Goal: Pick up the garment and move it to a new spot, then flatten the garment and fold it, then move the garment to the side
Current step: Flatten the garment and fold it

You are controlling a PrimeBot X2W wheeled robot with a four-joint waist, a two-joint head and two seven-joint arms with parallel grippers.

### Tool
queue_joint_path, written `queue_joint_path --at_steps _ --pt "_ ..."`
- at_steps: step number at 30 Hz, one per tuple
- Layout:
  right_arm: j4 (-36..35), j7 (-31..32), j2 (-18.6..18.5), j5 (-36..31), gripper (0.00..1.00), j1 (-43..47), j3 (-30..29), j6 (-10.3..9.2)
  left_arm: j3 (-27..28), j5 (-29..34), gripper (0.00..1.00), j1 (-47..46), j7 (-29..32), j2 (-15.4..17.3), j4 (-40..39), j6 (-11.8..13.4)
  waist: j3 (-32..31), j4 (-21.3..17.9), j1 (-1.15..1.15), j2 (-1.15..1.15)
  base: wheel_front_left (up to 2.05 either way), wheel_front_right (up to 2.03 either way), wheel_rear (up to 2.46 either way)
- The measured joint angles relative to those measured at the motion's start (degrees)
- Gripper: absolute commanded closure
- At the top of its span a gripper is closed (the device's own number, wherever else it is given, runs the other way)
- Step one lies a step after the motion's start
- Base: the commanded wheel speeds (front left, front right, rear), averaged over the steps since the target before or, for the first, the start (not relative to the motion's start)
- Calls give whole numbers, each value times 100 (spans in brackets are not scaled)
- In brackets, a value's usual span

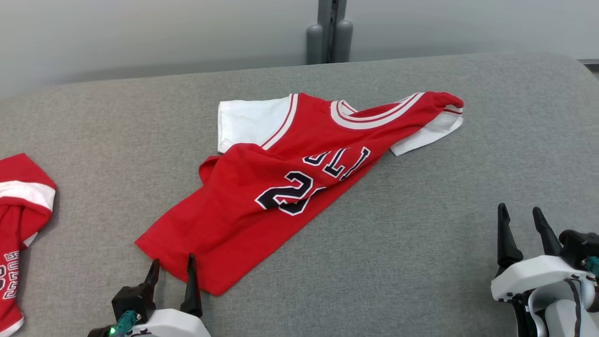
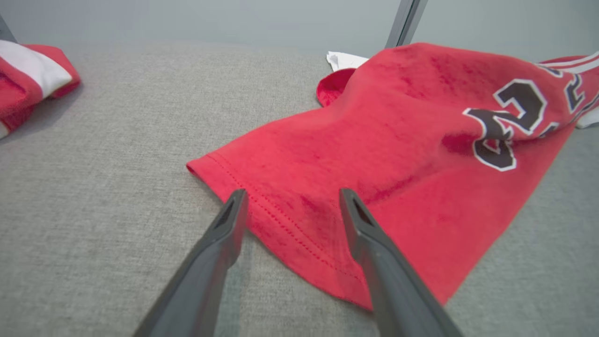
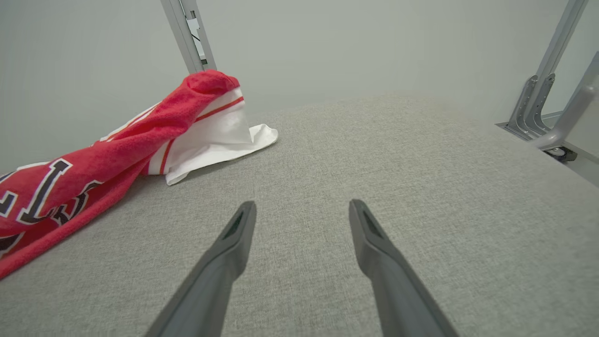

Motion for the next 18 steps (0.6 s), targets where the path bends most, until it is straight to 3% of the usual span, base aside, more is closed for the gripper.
queue_joint_path --at_steps 12,13,14,15,18 --pt "-121 0 100 98 0 231 226 0 -1 -474 0 -192 -56 8 1157 46 -47 -449 0 0 0 0 0" --pt "-120 0 101 98 0 230 241 0 -8 -512 50 -252 -65 14 1285 23 -44 -465 0 0 0 0 0" --pt "-120 0 100 99 0 229 243 0 -13 -592 90 -303 -85 24 1383 -7 -41 -476 0 0 0 0 0" --pt "-123 0 101 98 0 229 248 0 -45 -599 100 -361 -98 30 1457 -19 -41 -481 0 0 0 0 0" --pt "-124 0 103 94 0 231 235 0 -73 -590 100 -493 -94 45 1564 -69 -46 -470 0 0 0 0 0"
